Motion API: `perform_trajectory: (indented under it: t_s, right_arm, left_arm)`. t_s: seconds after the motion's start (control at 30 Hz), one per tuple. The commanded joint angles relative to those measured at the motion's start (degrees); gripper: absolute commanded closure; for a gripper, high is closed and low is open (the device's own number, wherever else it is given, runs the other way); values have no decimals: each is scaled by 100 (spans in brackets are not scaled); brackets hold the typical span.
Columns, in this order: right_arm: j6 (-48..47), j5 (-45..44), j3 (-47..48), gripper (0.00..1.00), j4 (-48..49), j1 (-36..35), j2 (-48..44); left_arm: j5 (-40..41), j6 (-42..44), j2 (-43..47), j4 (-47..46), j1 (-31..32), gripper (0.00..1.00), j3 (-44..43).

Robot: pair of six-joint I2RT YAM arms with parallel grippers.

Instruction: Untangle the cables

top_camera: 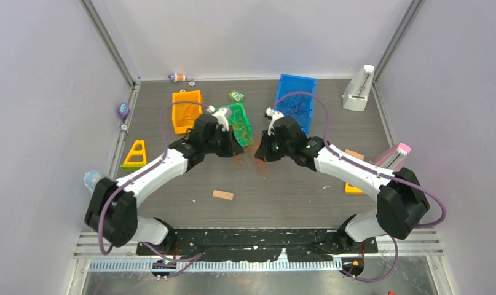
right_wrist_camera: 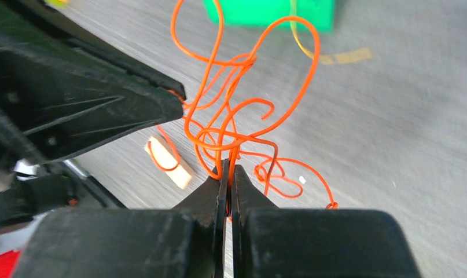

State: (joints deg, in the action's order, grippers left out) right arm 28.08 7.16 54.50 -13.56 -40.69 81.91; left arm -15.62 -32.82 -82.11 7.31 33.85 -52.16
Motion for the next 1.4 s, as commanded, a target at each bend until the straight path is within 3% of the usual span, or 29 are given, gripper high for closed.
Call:
perform_trajectory:
  t_s: [0.0, 0.4, 0.73, 0.83, 1.03, 1.1, 1.13, 1.2, 1.37]
  right_arm:
    - [-280, 58, 1272, 95, -2, -184, 98]
    - [64, 195, 4832, 95, 724, -465, 2962]
    - [675, 244, 8232, 95, 1705, -477, 5756]
    - [744, 149, 8786, 95, 2186, -481, 6491]
    - [932, -70, 9072, 93, 2941, -481, 7267]
    - [989, -77, 9073, 70, 3054, -480, 7411]
    - [993, -89, 9080, 50, 3046, -488, 7449]
    - [944, -132, 9090, 36, 2983, -499, 7408]
    - [615, -221, 8964, 32, 2746, -510, 7095]
  left_arm:
    - [-125, 308, 723, 637, -609, 100, -417]
    - [-268, 445, 512, 996, -2511, 100, -1404]
    - [305, 336, -393, 86, -3271, 100, -1657]
    - [659, 535, -763, 53, -3357, 100, -1819]
    - [633, 811, -1452, 87, -3712, 100, -2303]
    - [554, 873, -1745, 204, -3742, 100, -2556]
    - [545, 907, -1883, 243, -3741, 100, -2672]
    - [556, 949, -2096, 297, -3744, 100, -2853]
    - [587, 1020, -2430, 382, -3753, 100, -3153]
